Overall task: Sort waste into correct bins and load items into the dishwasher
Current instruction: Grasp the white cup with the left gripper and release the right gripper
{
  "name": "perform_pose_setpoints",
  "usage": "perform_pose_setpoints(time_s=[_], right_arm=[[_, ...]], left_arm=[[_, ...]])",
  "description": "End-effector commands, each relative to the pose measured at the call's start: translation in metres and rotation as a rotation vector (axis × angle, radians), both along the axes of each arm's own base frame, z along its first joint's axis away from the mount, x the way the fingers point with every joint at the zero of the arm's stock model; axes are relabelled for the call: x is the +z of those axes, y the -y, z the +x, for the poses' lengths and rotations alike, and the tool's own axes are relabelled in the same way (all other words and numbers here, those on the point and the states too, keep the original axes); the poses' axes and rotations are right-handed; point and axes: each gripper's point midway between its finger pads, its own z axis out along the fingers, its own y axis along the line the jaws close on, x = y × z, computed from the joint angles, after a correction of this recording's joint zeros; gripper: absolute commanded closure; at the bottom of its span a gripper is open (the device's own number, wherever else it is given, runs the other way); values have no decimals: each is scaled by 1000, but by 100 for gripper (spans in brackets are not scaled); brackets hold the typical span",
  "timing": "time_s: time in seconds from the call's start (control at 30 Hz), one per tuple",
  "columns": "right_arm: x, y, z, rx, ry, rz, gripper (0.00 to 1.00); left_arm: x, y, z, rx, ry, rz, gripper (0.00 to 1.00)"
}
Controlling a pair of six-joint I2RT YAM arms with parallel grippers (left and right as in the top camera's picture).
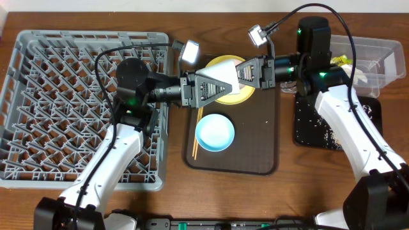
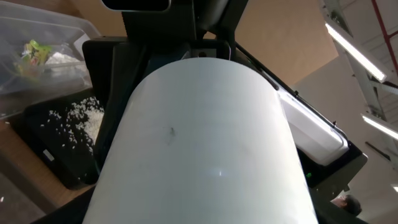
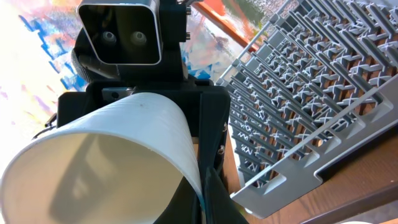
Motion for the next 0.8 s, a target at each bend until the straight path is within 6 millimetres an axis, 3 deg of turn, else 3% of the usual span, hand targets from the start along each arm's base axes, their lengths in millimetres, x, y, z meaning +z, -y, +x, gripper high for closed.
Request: perform_pose_setpoints(time_s=[0.0,0.77], right_arm=[[3,-1,-1,-2,-3,-4,99],[0,2,0,-12,-19,-10,99]], left_arm=[[9,-5,1,4,53,-8,25],[9,-13,6,23,39,-7,14]])
